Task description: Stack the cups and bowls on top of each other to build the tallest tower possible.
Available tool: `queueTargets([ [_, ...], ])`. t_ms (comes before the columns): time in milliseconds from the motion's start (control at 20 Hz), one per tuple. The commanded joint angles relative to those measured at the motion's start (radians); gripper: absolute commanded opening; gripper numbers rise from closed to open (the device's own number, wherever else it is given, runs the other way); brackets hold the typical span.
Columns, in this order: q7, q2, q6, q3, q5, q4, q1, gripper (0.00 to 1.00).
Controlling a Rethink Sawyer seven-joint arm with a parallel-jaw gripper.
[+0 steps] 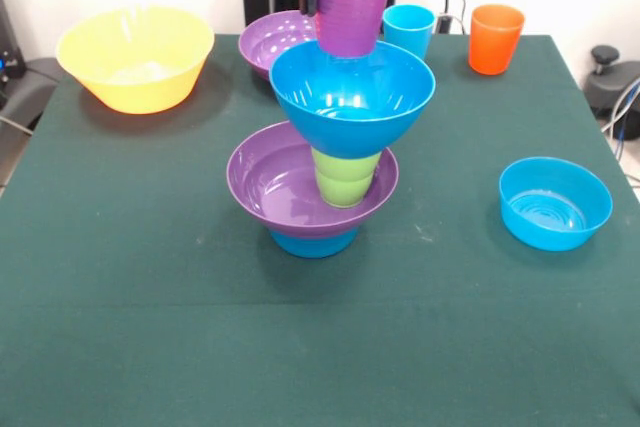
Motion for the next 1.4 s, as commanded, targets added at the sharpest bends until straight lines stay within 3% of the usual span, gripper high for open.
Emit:
queueTargets([
  [50, -0.179, 0.028, -0.023, 0.058, -0.06, -0.029, 0.005, 0.0],
  [700, -0.222, 0.058, 0.053, 0.063, -0.075, -0.084, -0.005, 0.0],
  [1100, -0.267, 0.147, 0.055, 0.067, -0.106, -0.179, -0.009, 0.0],
  [1400, -0.265, 0.144, 0.068, 0.06, -0.113, -0.168, -0.011, 0.0],
])
